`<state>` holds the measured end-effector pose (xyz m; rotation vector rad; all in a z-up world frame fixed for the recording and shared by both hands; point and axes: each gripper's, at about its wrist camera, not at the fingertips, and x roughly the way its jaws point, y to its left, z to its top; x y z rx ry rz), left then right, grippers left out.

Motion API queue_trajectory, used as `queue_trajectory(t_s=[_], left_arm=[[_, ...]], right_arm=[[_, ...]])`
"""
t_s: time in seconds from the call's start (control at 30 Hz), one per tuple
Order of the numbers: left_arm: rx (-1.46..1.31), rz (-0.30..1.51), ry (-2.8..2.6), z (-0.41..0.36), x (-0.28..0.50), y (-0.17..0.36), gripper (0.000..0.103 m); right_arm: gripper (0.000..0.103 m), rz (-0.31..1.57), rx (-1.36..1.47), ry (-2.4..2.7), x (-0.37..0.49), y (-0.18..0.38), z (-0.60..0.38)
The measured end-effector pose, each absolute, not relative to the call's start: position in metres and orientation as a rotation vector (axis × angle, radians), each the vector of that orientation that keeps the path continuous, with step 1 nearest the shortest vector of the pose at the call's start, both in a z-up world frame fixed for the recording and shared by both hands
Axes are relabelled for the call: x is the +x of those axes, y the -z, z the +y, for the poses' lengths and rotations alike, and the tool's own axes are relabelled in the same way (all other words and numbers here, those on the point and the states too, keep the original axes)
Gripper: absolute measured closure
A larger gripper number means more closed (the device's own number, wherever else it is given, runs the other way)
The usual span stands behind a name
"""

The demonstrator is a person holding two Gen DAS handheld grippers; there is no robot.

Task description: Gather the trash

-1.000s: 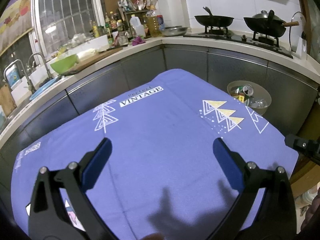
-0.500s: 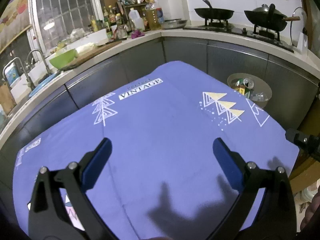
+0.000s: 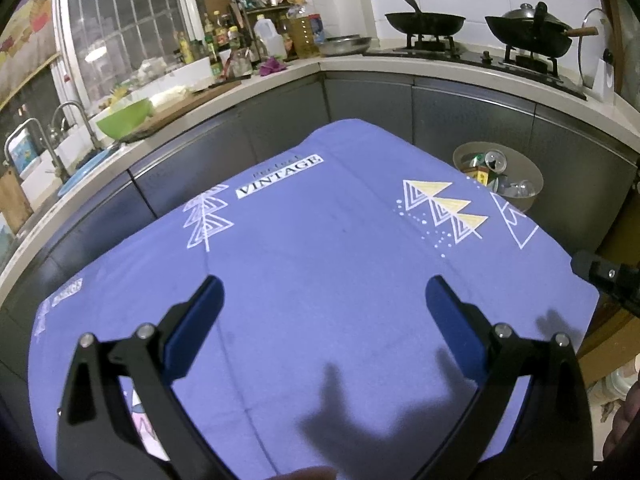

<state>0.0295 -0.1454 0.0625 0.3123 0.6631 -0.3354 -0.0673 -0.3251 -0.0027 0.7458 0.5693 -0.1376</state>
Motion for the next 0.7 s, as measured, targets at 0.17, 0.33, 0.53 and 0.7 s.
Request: queue_trajectory(t_s=[0.17, 0.33, 0.53, 0.7], left_arm=[[0.316, 0.669, 0.339, -0.1464, 0.0288, -0.0605, 0.006], [0.314, 0.672, 0.34, -0.147, 0.0289, -0.0597, 0.006], [0.319, 0.675, 0.347, -0.1496, 0.0291, -0.057, 0.006], [0.32, 0.679, 0.354, -0.1498, 0.0301, -0.056, 0.006]], right_arm=[[0.081, 0.563, 0.748, 0.139, -0.0695, 0.0018, -0.3241], [0.081, 0.56, 0.753, 0.141, -0.0713, 0.0011, -0.3226], [0.081, 0.558, 0.751, 0.142, -0.0716, 0.0007, -0.3229], [0.081, 0.56, 0.754, 0.141, -0.071, 0.0014, -0.3235]])
